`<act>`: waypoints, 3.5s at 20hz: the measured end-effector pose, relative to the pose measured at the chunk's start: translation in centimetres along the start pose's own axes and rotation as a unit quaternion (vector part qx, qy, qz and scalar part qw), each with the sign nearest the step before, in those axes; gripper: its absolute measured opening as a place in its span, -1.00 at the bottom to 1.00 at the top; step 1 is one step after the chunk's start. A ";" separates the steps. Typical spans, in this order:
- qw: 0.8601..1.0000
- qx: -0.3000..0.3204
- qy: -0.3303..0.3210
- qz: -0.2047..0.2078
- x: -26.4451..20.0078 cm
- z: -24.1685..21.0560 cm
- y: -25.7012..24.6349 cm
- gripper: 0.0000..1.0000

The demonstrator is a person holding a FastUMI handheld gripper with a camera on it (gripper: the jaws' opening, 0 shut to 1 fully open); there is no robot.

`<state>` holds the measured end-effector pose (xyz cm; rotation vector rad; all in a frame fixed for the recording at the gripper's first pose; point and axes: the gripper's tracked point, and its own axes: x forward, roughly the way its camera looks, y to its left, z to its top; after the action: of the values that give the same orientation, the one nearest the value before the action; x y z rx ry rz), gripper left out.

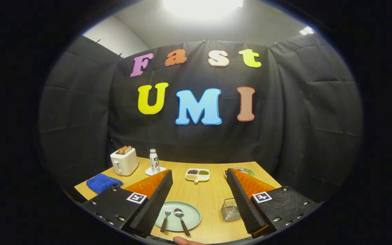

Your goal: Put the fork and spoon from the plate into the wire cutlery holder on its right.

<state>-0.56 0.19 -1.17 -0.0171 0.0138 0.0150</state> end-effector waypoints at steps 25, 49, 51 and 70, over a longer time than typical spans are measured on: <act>0.980 -0.059 0.171 0.084 -0.5 -12.5 1.7 0.95; 0.884 -0.143 0.418 0.153 -0.3 -27.9 3.8 0.49; 0.882 -0.155 0.419 0.152 0.1 -28.3 3.8 0.41; 0.884 -0.151 0.410 0.165 0.8 -27.2 2.7 -0.94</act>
<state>-0.19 2.39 -28.40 -0.3344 0.8680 0.3532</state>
